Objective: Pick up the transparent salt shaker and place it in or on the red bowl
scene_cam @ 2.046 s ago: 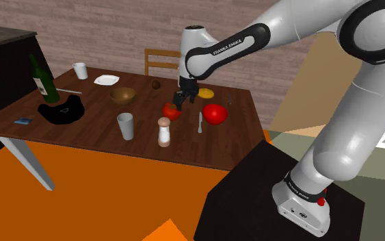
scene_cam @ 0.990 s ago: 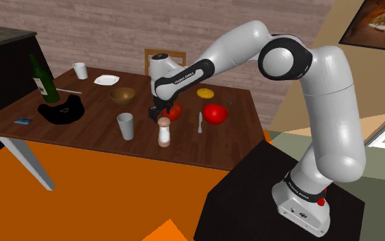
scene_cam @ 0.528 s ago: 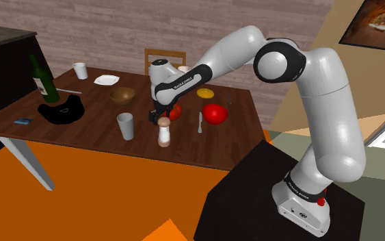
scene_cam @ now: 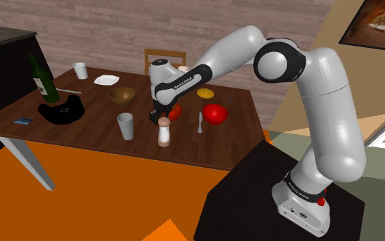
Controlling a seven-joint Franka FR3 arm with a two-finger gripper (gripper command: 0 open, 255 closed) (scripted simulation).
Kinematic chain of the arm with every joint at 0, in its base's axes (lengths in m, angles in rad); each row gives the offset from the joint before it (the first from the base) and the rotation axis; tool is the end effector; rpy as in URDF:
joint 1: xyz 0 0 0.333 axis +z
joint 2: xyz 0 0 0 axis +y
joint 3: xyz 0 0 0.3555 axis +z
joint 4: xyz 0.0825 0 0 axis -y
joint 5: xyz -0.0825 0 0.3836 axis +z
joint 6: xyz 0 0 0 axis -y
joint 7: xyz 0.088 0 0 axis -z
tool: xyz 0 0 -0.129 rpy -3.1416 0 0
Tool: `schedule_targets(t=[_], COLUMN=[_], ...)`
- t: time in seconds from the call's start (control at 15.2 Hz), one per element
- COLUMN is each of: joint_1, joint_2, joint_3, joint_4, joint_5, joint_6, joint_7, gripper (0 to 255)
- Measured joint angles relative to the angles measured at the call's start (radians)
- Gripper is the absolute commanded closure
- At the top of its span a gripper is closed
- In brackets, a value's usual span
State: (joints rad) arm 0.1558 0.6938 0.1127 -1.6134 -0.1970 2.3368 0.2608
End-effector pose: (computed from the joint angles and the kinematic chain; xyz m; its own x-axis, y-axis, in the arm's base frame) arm 0.7015 0.1745 0.2332 0.9920 0.1160 0.0506 0.1127 -0.9916 0.0636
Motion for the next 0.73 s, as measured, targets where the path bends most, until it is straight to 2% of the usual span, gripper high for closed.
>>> schedule_targets(t=[0.73], joint_1=[-0.002], joint_2=[-0.026], joint_3=[0.004], joint_4=[-0.001], joint_5=[0.005], joint_6=[-0.027], joint_7=[-0.004], gripper=[255])
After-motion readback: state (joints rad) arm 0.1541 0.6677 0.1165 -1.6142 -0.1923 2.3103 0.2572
